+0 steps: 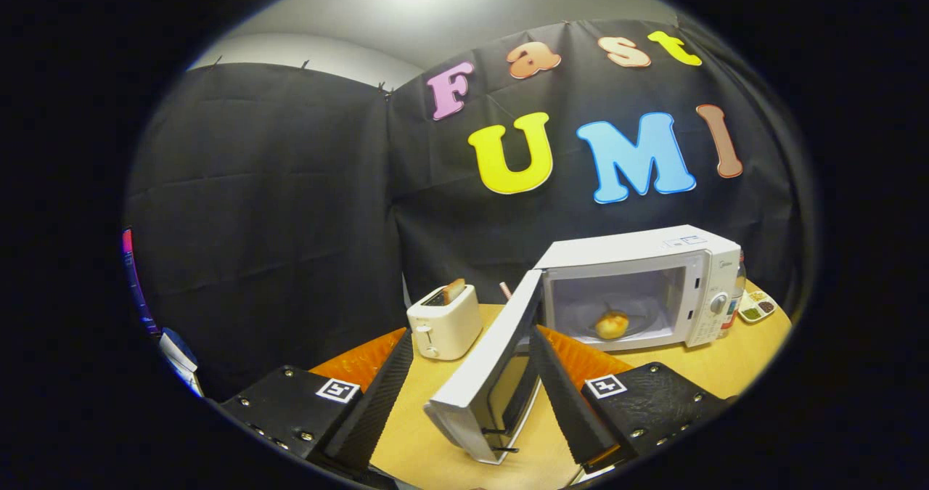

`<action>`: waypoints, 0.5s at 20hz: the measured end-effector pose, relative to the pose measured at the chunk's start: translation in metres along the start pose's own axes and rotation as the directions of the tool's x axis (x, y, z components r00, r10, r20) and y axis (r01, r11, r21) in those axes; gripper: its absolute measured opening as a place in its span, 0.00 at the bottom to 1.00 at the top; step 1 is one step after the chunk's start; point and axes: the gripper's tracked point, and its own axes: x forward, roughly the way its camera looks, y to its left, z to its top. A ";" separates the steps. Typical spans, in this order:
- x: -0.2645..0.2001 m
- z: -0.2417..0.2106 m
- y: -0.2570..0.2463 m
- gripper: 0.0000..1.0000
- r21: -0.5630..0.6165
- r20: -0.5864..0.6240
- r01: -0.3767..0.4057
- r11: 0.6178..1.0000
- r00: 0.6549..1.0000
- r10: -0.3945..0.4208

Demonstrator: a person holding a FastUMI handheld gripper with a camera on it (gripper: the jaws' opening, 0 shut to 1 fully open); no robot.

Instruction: Open the microwave, put the food inside, and close the microwave door.

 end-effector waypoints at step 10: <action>0.002 -0.041 0.089 0.97 -0.062 -0.073 -0.196 0.979 0.979 0.192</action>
